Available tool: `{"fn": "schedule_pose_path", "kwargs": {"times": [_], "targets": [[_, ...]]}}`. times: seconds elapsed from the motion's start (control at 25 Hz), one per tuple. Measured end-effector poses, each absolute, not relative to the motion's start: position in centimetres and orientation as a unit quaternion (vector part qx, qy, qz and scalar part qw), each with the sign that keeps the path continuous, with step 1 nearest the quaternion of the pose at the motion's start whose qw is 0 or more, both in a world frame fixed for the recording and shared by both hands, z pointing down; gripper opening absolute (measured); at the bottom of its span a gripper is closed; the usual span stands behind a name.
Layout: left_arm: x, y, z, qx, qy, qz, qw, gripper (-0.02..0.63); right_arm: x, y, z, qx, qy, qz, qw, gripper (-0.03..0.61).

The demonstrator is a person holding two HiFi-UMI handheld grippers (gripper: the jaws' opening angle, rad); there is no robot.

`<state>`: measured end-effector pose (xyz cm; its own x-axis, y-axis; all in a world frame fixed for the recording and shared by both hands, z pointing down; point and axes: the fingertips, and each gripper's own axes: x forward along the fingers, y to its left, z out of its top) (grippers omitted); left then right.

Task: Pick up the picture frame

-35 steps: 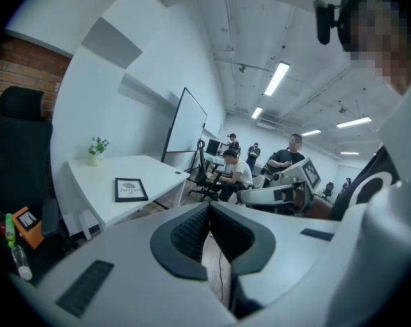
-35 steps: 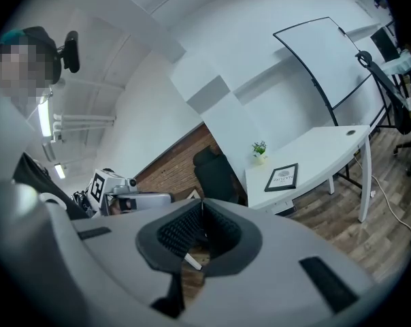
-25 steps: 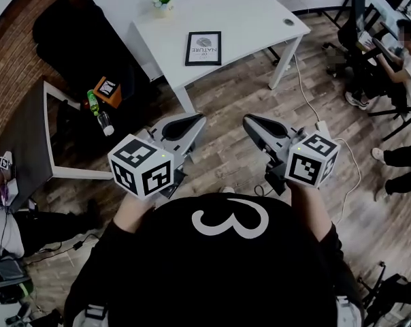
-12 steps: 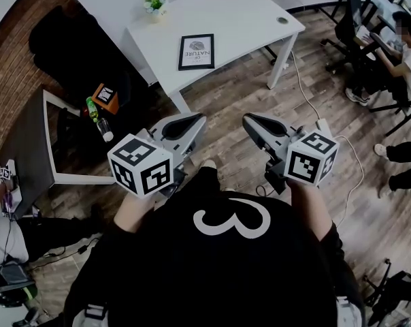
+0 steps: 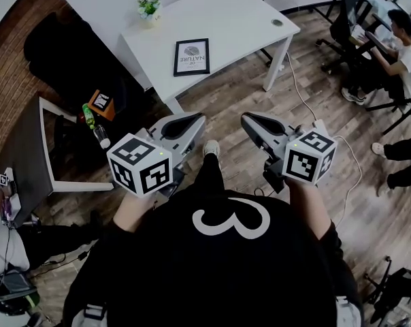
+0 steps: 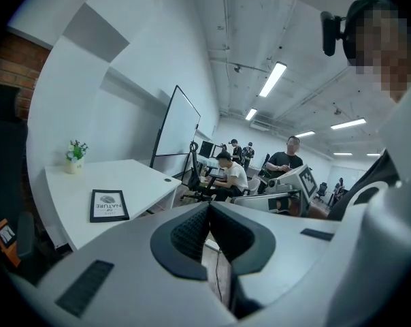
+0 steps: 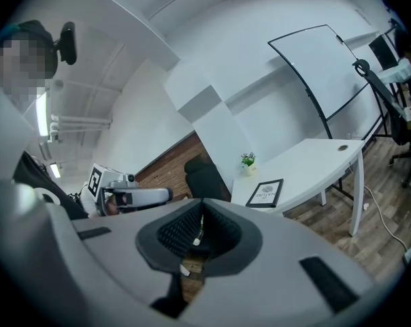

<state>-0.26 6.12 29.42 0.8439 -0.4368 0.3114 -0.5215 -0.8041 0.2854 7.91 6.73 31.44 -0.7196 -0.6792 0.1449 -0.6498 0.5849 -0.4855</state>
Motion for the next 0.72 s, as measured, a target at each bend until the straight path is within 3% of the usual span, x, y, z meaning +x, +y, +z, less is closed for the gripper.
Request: {"fn": "schedule_pose_path", "kwargs": {"times": [0.72], "targets": [[-0.4,-6.2,31.5,0.935,-0.256,0.122,0.211,0.017,7.7,-5.9,32.9,-0.37,0.886,-0.28,0.013,0.026]]}}
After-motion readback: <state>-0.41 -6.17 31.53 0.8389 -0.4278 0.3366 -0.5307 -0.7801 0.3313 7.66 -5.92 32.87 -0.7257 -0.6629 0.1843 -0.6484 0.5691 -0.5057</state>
